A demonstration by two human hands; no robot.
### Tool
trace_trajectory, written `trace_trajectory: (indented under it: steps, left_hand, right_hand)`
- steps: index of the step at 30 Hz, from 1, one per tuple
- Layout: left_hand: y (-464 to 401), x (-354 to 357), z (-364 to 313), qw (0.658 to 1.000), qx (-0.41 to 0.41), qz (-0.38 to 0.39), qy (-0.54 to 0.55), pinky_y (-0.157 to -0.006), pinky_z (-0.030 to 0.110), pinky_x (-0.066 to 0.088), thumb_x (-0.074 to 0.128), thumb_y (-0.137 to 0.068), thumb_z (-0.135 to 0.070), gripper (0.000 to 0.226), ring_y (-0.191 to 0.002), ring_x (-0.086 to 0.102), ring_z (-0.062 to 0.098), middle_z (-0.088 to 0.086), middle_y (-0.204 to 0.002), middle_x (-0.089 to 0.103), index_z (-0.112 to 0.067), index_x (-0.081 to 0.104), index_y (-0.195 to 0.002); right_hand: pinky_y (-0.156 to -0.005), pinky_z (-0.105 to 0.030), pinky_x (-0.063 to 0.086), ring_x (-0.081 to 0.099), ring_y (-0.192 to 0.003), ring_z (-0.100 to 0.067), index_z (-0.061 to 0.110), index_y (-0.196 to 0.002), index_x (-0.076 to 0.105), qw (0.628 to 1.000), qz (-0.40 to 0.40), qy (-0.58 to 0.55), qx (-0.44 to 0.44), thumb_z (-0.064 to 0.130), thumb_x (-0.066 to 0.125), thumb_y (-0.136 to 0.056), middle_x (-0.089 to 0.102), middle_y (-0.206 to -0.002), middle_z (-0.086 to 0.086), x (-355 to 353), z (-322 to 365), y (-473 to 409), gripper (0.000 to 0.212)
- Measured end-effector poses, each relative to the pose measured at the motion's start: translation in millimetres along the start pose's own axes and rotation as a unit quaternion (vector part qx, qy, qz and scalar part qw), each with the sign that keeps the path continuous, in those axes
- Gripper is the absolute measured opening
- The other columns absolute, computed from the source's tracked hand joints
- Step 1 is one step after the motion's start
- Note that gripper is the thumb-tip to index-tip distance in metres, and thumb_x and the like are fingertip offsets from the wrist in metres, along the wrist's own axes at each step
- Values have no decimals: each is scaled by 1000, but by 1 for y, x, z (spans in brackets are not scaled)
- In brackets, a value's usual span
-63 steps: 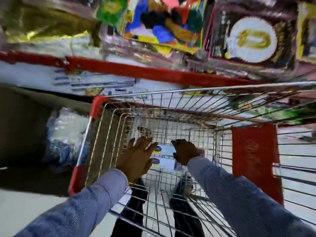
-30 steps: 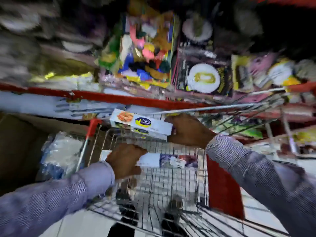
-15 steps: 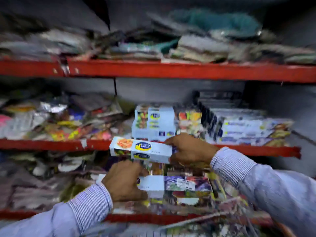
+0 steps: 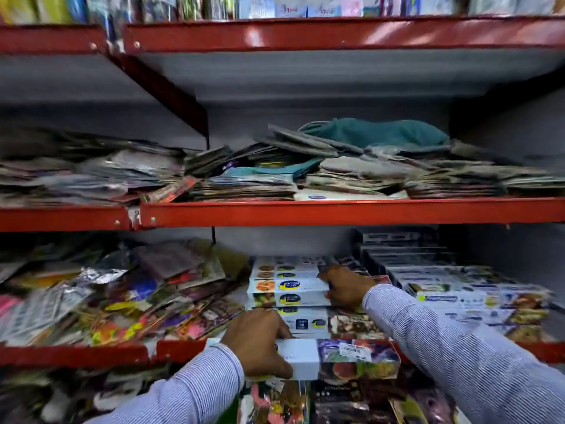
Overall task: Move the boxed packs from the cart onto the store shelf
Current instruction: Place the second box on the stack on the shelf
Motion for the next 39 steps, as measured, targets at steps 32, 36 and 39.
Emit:
trace_trajectory:
  steps: [32,36,39]
  left_hand:
    - [-119,57,23,983,36,-164,73,-104,37,40,72,-79,-39,44,-119,50,17,-9,-127,65,-28,68,-121]
    - [-115,58,27,980,38,-168,99,-104,35,42,73,-80,-36,43,-120,52,15,-11,-131,65,-29,67,-122]
    - [-114,60,31,979,35,-165,114,-104,34,45,73,-80,-33,44,-120,54,14,-8,-133,64,-28,68,-123]
  right_hand:
    - [-87,-38,56,66,-109,-26,22,-122,60,992,-111,-53,30,26,56,-96,69,-123,-4,25,-33,45,26]
    - [-96,-40,54,62,-119,-24,22,-129,59,990,-125,-60,20,28,58,-97,64,-135,-1,28,-38,43,33]
    - [-95,-38,53,61,-119,-24,22,-129,60,988,-135,-65,16,33,59,-96,64,-134,0,30,-40,41,35]
Point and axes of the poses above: each hand's wrist, its own y-axis away from the middle knuckle, its own x-axis out of the palm, z = x × y, the point moved 2 cm from there along -y, towards the middle knuckle
